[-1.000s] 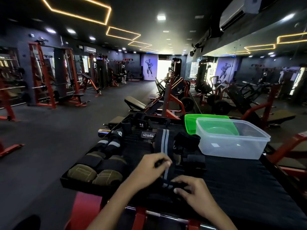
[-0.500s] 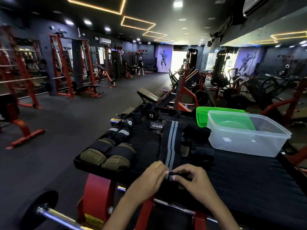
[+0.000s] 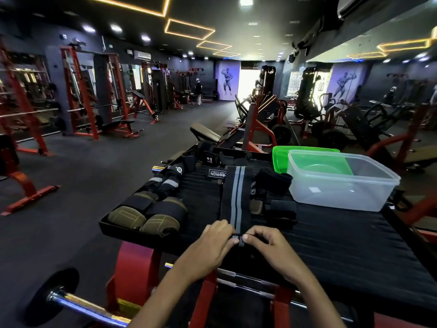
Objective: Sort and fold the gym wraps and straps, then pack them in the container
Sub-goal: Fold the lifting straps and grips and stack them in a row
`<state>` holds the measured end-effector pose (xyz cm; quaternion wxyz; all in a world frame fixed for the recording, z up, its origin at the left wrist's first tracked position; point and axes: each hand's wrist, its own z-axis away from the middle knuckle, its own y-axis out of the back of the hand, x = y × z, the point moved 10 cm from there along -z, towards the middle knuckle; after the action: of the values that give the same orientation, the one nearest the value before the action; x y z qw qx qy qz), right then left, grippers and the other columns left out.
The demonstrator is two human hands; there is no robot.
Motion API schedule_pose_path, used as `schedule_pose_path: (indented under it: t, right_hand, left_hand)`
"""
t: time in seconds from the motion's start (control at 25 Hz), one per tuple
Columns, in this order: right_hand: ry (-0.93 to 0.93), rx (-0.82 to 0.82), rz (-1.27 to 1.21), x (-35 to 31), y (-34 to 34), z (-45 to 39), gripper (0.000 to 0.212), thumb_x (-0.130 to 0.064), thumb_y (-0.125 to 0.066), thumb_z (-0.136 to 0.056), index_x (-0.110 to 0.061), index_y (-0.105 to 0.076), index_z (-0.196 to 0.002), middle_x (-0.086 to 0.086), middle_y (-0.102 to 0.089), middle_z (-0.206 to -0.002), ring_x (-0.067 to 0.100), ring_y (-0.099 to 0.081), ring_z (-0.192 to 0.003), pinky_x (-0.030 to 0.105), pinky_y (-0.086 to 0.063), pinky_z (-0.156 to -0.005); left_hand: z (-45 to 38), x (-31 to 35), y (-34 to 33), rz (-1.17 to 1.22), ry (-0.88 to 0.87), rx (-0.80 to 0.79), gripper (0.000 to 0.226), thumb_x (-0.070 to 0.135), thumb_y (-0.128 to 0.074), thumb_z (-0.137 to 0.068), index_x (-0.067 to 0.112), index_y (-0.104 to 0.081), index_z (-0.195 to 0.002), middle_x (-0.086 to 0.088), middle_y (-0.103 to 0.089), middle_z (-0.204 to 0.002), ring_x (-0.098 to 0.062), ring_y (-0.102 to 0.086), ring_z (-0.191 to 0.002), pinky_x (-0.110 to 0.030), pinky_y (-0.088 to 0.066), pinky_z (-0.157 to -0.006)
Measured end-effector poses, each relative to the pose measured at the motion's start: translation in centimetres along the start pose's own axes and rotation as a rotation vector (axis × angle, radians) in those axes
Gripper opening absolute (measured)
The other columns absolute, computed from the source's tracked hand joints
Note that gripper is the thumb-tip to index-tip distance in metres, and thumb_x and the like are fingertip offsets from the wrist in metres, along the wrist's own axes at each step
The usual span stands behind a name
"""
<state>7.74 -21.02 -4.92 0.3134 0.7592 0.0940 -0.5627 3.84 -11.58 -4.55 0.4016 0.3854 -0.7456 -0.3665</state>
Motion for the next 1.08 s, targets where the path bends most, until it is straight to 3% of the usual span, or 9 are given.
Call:
schedule_pose_path:
  t: [0.16,0.2,0.32,0.4,0.52,0.6,0.72,0.92,1.08]
  right_hand:
    - [0.235,0.115,0.299,-2.0,0.1,0.3,0.007,-0.032,-0.068,-0.082,-0.031,-0.066,-0.088,-0.014,-0.063,-0.085,-0.002,-0.056,-0.089,0.009,-0.04,-0.078]
    - [0.263,0.103,0.352,-2.1,-0.3,0.4,0.018,-0.042,-0.061,-0.082,-0.027,-0.068,-0.089,-0.015,-0.061,-0.081,-0.002,-0.053,-0.086,0.01,-0.039,-0.076]
    - [0.282,0.091,0.427,-2.1,-0.5,0.4,0.031,-0.054,-0.045,-0.083,-0.031,-0.066,-0.08,-0.011,-0.056,-0.071,0.001,-0.047,-0.079,0.013,-0.037,-0.069]
    - [0.237,0.055,0.39,-1.8,-0.6,0.3,0.022,-0.05,-0.049,-0.085,-0.036,-0.06,-0.072,-0.006,-0.056,-0.07,0.004,-0.046,-0.077,0.015,-0.036,-0.068]
    - [0.16,0.04,0.374,-1.1,-0.8,0.1,0.021,-0.042,-0.056,-0.087,-0.025,-0.061,-0.075,-0.007,-0.056,-0.075,0.005,-0.047,-0.081,0.017,-0.038,-0.072]
    - [0.224,0.151,0.462,-1.7,-0.4,0.3,0.025,-0.048,-0.049,-0.085,-0.026,-0.059,-0.086,-0.013,-0.055,-0.082,0.004,-0.048,-0.088,0.016,-0.039,-0.077]
    - [0.287,0.224,0.64,-3.0,-0.3,0.8,0.031,-0.046,-0.034,-0.09,-0.022,-0.051,-0.081,-0.015,-0.045,-0.077,0.003,-0.043,-0.082,0.018,-0.036,-0.071]
    - [0.312,0.251,0.976,-4.4,-1.4,0.9,0.039,-0.046,-0.018,-0.097,-0.026,-0.038,-0.07,-0.014,-0.039,-0.066,0.006,-0.034,-0.068,0.02,-0.028,-0.066]
    - [0.134,0.239,0.737,-3.1,-1.2,-0.7,0.049,-0.039,-0.027,-0.1,-0.023,-0.033,-0.054,-0.007,-0.038,-0.053,0.007,-0.037,-0.052,0.018,-0.029,-0.058]
  left_hand:
    - [-0.2,-0.5,0.2,0.181,0.024,-0.032,0.027,0.037,-0.03,-0.1,0.033,-0.031,-0.073,0.014,-0.037,-0.071,0.002,-0.038,-0.072,-0.016,-0.026,-0.07]
    - [-0.2,-0.4,0.4,0.233,0.014,-0.034,0.028,0.033,-0.033,-0.099,0.033,-0.033,-0.072,0.014,-0.038,-0.07,0.004,-0.041,-0.071,-0.014,-0.028,-0.068]
    - [-0.1,-0.2,1.0,0.302,-0.032,-0.016,0.022,0.037,-0.037,-0.098,0.022,-0.051,-0.09,0.013,-0.042,-0.084,0.002,-0.044,-0.081,-0.013,-0.035,-0.073]
    - [0.2,0.1,0.7,0.252,-0.057,-0.028,0.027,0.036,-0.034,-0.099,0.015,-0.049,-0.106,0.01,-0.038,-0.095,-0.002,-0.041,-0.088,-0.016,-0.035,-0.078]
    - [0.4,0.9,0.7,0.039,-0.126,0.041,0.037,0.039,-0.019,-0.097,0.012,-0.044,-0.097,0.009,-0.03,-0.094,-0.005,-0.031,-0.086,-0.021,-0.032,-0.081]
    - [0.3,0.9,0.9,0.004,-0.125,0.053,0.034,0.04,-0.014,-0.095,0.017,-0.038,-0.09,0.009,-0.029,-0.092,-0.006,-0.027,-0.084,-0.023,-0.032,-0.083]
    - [0.2,1.1,0.3,-0.039,-0.151,-0.023,0.03,0.041,-0.013,-0.094,0.02,-0.034,-0.089,0.009,-0.029,-0.092,-0.005,-0.025,-0.084,-0.021,-0.028,-0.083]
    - [-0.1,0.6,0.5,0.176,-0.107,-0.053,0.029,0.043,-0.021,-0.098,0.021,-0.032,-0.084,0.012,-0.028,-0.083,-0.005,-0.03,-0.079,-0.019,-0.027,-0.077]
    - [0.5,0.8,2.1,0.049,-0.104,0.055,0.028,0.04,-0.025,-0.097,0.019,-0.042,-0.093,0.01,-0.036,-0.09,-0.006,-0.033,-0.082,-0.021,-0.027,-0.079]
